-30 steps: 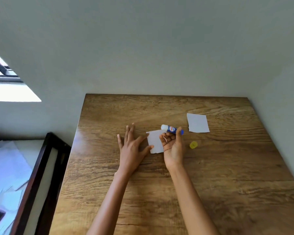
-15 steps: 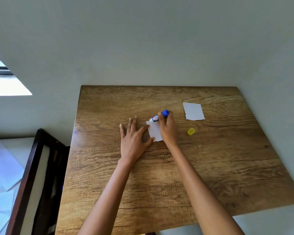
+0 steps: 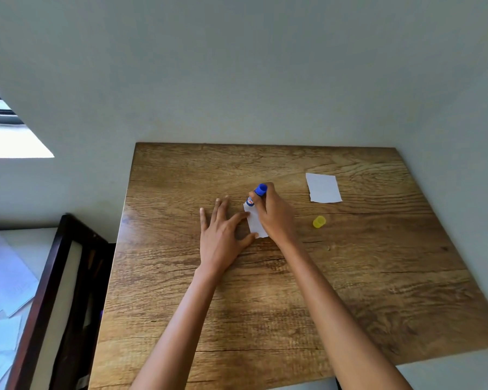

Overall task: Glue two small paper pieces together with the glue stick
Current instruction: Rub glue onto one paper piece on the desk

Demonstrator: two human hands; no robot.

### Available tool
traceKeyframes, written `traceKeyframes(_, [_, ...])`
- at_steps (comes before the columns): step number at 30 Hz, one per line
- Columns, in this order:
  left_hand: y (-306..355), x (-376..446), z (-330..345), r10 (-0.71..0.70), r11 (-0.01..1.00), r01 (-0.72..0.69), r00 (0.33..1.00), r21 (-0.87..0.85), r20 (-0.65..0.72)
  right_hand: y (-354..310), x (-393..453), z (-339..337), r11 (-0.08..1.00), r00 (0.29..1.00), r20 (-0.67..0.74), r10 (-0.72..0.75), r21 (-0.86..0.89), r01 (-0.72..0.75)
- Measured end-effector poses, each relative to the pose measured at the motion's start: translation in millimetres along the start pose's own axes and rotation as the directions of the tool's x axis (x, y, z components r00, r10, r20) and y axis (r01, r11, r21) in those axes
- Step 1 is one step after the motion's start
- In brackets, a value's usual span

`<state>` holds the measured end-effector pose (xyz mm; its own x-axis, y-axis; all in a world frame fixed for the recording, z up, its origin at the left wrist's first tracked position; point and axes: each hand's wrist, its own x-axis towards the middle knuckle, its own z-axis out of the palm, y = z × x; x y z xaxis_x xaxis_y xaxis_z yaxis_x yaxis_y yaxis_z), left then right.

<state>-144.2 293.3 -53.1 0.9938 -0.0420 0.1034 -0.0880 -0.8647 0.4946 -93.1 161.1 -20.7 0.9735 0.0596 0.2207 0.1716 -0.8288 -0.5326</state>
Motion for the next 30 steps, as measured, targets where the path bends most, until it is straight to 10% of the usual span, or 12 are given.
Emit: traceKeyframes(30, [4.7, 2.9, -4.6, -0.037, 0.999, 0.038, 0.998, -0.007, 0.047, 47.0, 18.8, -34.0, 0.986, 0.991, 0.012, 0.134, -0.106, -0.132])
